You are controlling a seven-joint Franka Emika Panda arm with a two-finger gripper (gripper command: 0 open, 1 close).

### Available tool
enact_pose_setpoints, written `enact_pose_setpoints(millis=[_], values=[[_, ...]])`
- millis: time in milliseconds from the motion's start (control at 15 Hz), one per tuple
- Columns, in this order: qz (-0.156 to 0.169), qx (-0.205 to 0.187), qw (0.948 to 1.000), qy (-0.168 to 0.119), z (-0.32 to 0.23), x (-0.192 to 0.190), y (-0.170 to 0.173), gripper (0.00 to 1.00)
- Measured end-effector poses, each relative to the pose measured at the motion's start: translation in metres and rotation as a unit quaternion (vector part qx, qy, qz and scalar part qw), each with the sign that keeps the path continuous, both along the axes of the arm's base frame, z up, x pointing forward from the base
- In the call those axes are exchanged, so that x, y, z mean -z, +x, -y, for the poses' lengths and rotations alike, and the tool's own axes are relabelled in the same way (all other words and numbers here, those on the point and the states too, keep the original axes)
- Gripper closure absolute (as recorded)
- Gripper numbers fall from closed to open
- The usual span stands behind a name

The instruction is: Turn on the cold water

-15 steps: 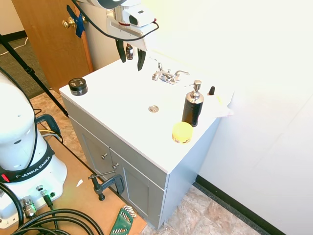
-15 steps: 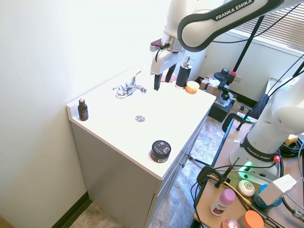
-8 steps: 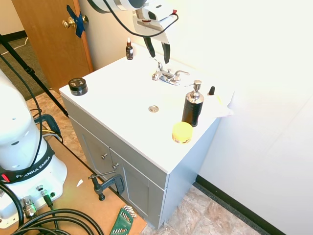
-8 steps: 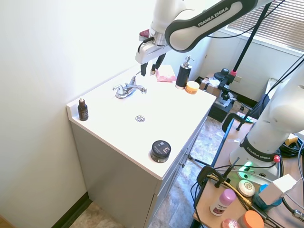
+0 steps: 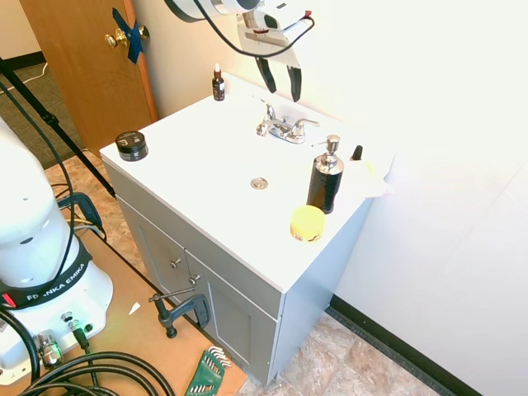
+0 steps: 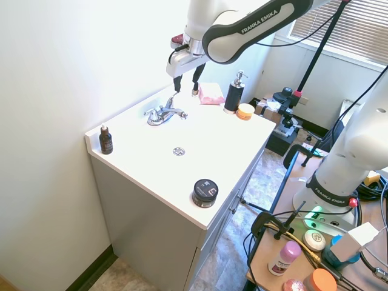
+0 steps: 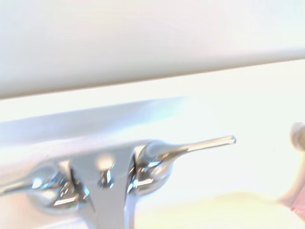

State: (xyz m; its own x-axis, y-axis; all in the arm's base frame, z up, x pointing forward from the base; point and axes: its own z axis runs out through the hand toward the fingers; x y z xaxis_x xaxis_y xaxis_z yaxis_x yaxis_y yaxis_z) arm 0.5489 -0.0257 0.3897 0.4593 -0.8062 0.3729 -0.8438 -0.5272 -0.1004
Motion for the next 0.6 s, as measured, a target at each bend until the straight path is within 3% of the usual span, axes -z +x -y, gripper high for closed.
enact_pose_setpoints(millis=[333, 600], values=[[0.028, 0.032, 0.9979, -0.049, 0.019, 0.031, 0.061, 0.0], [0.023, 0.044, 0.9961, -0.072, 0.041, 0.056, 0.089, 0.0]])
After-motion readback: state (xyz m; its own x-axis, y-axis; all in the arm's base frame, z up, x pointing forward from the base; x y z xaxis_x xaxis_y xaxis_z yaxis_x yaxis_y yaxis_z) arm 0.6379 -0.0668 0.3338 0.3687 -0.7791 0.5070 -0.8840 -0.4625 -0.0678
